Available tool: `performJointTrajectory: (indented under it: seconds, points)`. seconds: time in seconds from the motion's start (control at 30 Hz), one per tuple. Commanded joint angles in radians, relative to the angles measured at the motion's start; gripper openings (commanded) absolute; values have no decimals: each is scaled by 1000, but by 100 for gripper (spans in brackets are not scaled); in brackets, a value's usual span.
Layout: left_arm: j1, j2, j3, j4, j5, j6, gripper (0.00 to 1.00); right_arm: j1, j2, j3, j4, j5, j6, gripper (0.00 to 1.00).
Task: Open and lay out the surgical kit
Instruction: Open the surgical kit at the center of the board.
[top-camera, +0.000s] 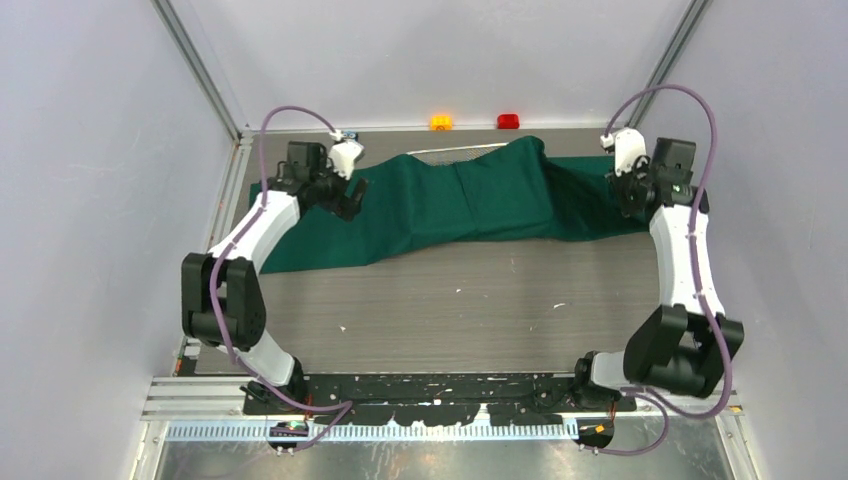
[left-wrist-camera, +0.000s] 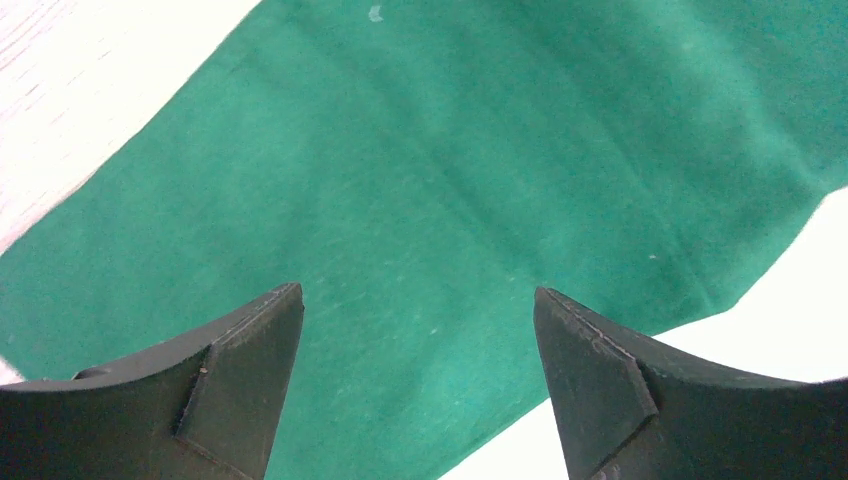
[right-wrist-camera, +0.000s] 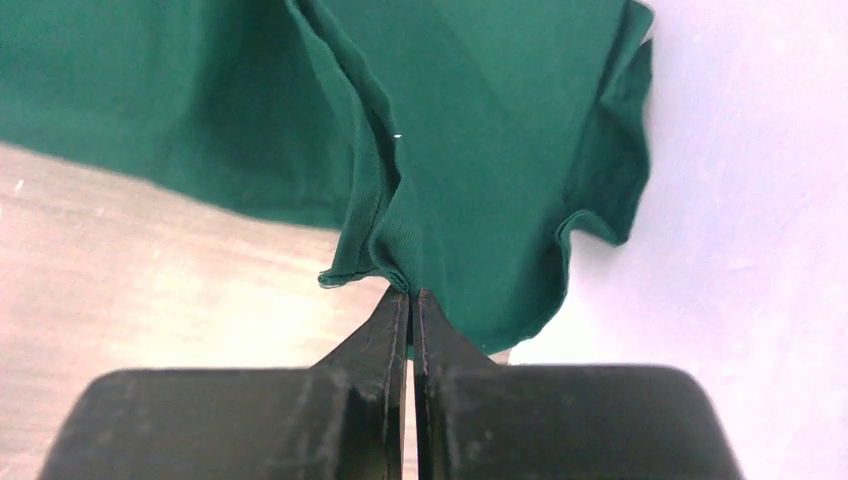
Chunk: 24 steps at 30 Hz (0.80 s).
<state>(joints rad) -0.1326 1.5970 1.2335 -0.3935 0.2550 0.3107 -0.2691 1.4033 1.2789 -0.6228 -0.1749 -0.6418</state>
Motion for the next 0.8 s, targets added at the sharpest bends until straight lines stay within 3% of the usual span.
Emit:
performJointTrajectory:
  seconds: [0.0,0.17,0.43,0.77]
  points:
    - [-76,43,70,-44,22,122,87,-43,-119,-66,-99,-91,-75,1]
    - [-113,115,154,-55,27,128,87,-86,-187,-34,-296,-119,-136,1]
    - [-114,259,344,-122,15,47,86,-89,-279,3,-583,-23,-245,0]
    - [-122,262,346,-131,34,39,85,-89,-298,-225,-500,169,-295,0]
